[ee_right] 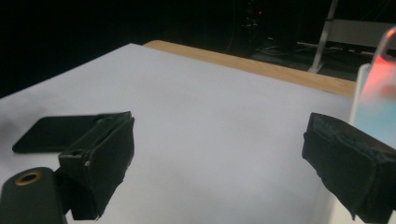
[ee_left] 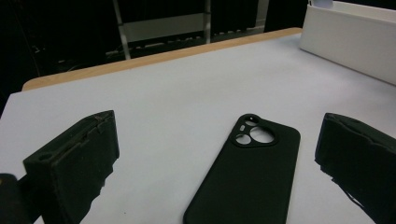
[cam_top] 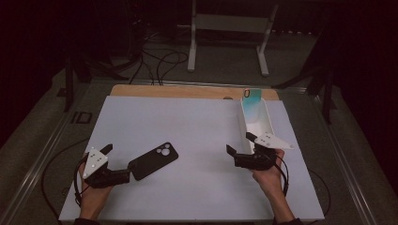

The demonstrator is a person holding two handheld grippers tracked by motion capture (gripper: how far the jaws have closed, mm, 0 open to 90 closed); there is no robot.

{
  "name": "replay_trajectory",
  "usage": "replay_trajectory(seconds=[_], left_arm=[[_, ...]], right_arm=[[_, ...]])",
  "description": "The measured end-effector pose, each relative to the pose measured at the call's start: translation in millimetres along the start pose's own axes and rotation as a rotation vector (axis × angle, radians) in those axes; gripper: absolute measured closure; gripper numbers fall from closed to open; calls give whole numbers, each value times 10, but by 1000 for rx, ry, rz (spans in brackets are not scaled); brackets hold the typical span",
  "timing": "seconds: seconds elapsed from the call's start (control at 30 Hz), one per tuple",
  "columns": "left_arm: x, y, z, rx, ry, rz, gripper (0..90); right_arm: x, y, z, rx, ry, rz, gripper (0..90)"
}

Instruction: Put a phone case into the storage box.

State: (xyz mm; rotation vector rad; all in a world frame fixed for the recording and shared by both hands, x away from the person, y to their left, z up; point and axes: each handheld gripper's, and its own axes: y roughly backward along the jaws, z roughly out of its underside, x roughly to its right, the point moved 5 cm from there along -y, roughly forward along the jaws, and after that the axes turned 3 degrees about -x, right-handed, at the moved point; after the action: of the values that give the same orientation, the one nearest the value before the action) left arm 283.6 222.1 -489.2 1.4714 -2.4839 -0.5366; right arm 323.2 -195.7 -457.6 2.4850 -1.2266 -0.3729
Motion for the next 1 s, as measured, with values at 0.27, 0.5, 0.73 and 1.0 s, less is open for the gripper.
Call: replay_trajectory(seconds=[0.27, 0.5, 0.73, 1.0], left_arm=[[6, -4, -9, -3, 1, 10, 1], [21, -9, -24, -5, -13, 21, 1], [49, -47, -10, -24, -36, 38, 1], [68, -82, 14, -52, -47, 71, 1]], right_arm=[[18, 125, 190, 22, 11, 16, 130], [96, 221, 286, 61, -11, 46, 120], [130, 217, 320, 61, -16, 66, 121], [137, 208, 328, 58, -20, 61, 121]])
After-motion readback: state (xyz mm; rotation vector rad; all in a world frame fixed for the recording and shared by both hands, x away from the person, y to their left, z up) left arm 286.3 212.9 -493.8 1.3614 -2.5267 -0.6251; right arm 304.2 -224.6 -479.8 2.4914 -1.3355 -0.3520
